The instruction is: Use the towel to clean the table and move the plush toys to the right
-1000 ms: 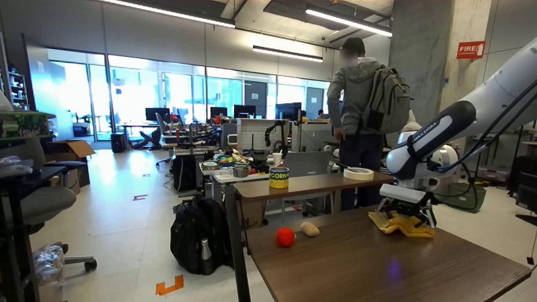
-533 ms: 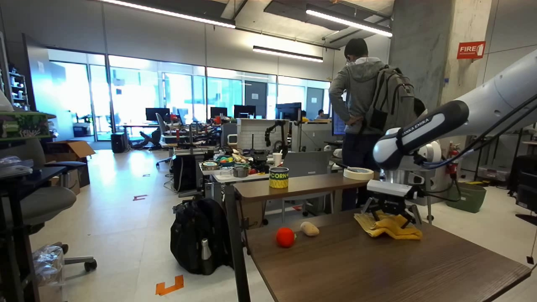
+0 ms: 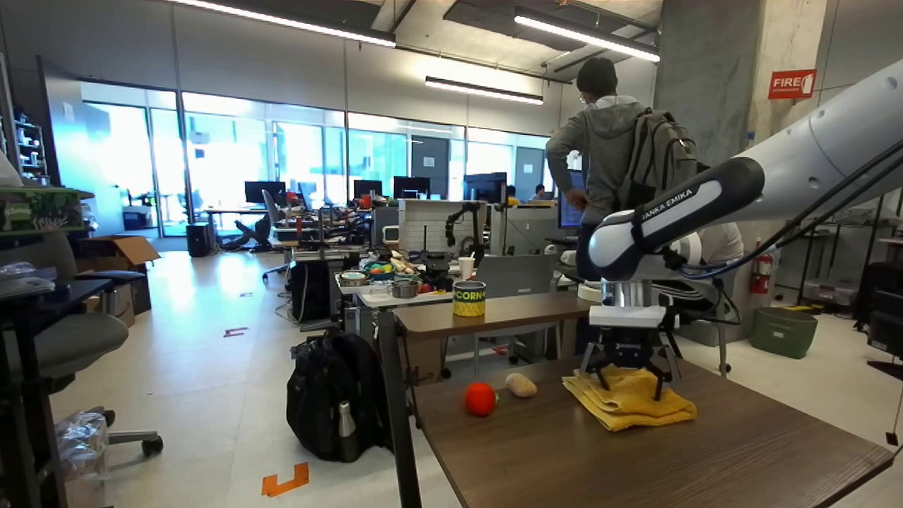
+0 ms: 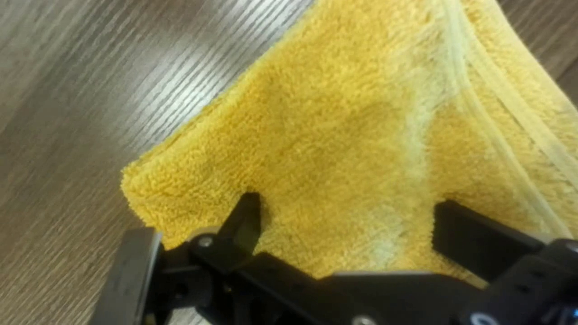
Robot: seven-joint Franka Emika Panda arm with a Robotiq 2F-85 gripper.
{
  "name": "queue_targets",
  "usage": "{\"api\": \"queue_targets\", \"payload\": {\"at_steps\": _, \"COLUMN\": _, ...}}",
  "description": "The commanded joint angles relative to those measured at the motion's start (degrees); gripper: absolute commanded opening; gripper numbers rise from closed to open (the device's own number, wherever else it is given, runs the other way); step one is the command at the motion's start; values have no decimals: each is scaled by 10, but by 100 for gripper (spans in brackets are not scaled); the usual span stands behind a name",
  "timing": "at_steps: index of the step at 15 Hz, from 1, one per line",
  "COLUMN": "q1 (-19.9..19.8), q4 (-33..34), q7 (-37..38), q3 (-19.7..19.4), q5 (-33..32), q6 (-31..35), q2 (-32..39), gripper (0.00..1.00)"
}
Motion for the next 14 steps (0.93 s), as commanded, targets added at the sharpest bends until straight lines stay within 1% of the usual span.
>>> {"api": "queue_targets", "payload": {"at_steps": 1, "q1": -2, "q4": 0, "q7": 0, "q3": 0, "q5": 0, "q6": 0, "q2": 0, "gripper": 100}}
{"api": "queue_targets", "payload": {"at_steps": 2, "q1": 7, "q4": -15, "q7": 2, "q3": -13, "q5": -12, "q6": 58, "q2": -6, "gripper": 100}}
{"api": "queue_targets", "payload": {"at_steps": 3, "q1": 15, "q4": -28, "q7": -21, "q3": -21, "q5": -26, "q6": 88, "q2": -13, "gripper": 100}}
{"api": "queue_targets", "payload": {"at_steps": 4, "q1": 23, "q4": -51, "q7": -42, "q3": -29, "q5": -45, "q6": 85, "q2": -26, "gripper": 100}}
{"api": "queue_targets", "payload": {"at_steps": 5, "q1": 21, "q4": -89, "q7": -50, "q3": -30, "q5": -54, "q6": 32, "q2": -51, "gripper": 100}}
{"api": "queue_targets", "payload": {"at_steps": 6, "q1": 20, "q4": -115, "q7": -75, "q3": -34, "q5": -66, "q6": 38, "q2": -65, "gripper": 100}}
{"api": "queue_targets", "payload": {"at_steps": 7, "q1": 16, "q4": -154, "q7": -121, "q3": -23, "q5": -68, "q6": 57, "q2": -88, "gripper": 100}}
{"api": "queue_targets", "payload": {"at_steps": 9, "q1": 16, "q4": -204, "q7": -180, "q3": -31, "q5": -89, "q6": 91, "q2": -111, "gripper": 100}}
{"api": "queue_targets", "payload": {"at_steps": 14, "q1": 16, "q4": -341, "q7": -319, "q3": -35, "q5": -130, "q6": 188, "q2": -172, "gripper": 100}}
